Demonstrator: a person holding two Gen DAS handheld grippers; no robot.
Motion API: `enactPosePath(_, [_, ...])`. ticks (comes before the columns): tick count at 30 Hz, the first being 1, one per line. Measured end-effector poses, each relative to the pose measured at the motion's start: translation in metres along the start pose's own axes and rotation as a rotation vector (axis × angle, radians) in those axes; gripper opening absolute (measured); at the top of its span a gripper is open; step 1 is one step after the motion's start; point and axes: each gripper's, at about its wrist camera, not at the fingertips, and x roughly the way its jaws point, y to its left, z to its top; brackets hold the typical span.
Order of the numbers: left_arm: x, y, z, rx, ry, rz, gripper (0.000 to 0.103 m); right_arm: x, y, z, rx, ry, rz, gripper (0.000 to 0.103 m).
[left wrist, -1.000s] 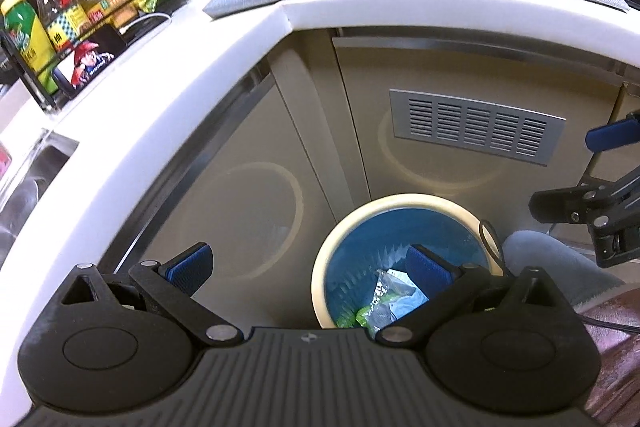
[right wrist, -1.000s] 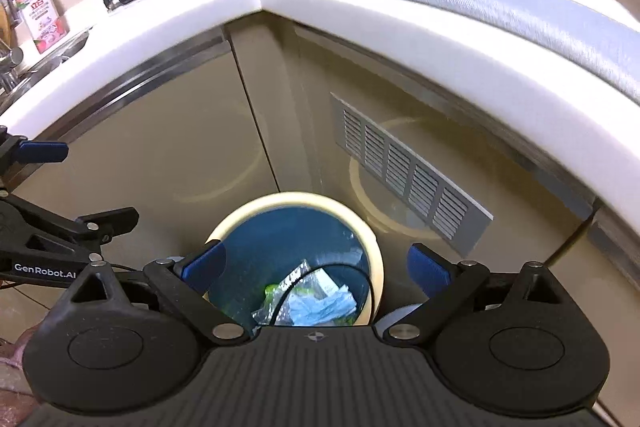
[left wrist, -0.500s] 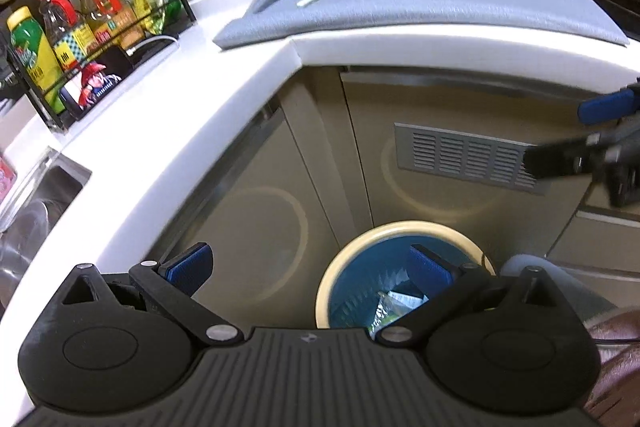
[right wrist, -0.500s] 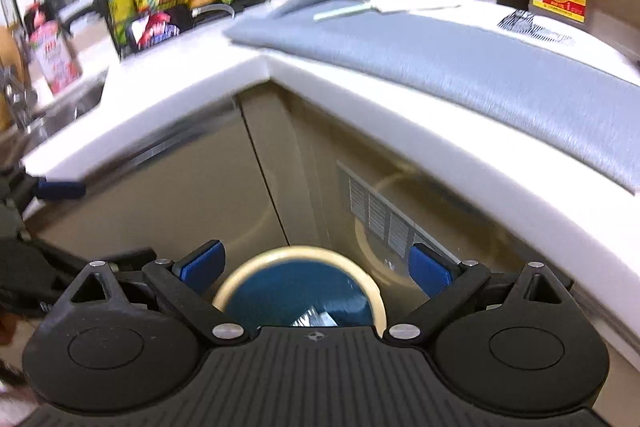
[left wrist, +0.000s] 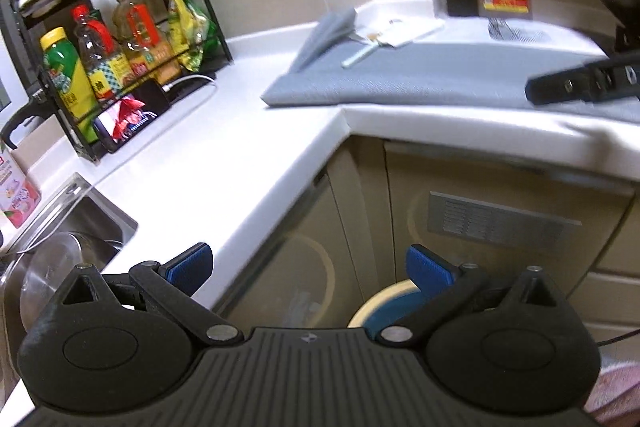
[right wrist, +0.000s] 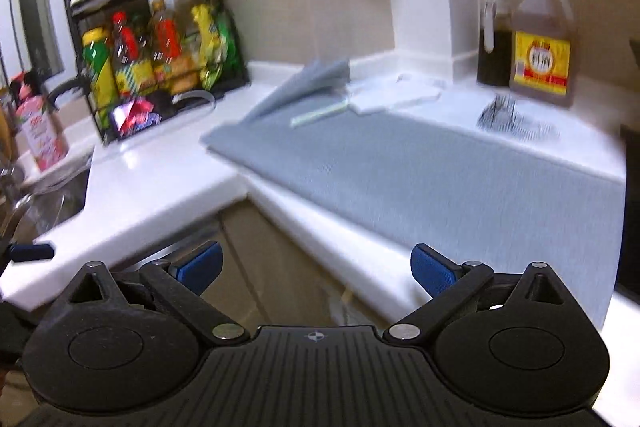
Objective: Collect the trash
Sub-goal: 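Raise both tools back up toward the grey mat, then close the right tool on the white tissue on the mat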
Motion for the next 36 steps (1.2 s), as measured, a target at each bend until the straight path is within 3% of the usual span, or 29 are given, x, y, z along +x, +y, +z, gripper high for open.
enactPosePath(5, [-0.001, 0.012, 0.007, -0.026, -0.009, 0.019, 0.103, 0.012, -0.007, 0.030, 0.052, -0.068, -0.015, 0.103])
enactPosePath(9, [0.001, 0.018, 0.008, -0.042, -0.003, 0.020, 0.103, 0.031, -0.015, 0.046, 0.125, -0.074, -0.015, 0.103])
enactPosePath(19, [0.016, 0.032, 0.012, -0.080, 0.015, 0.014, 0.103, 0.112, -0.046, 0.093, 0.238, -0.094, -0.075, 0.103])
enactPosePath(28, [0.030, 0.041, 0.021, -0.107, 0.027, 0.008, 0.103, 0.224, -0.074, 0.137, 0.245, -0.064, -0.181, 0.103])
enactPosePath(36, [0.040, 0.050, 0.024, -0.114, 0.058, 0.028, 0.103, 0.298, -0.083, 0.155, 0.351, 0.034, -0.208, 0.103])
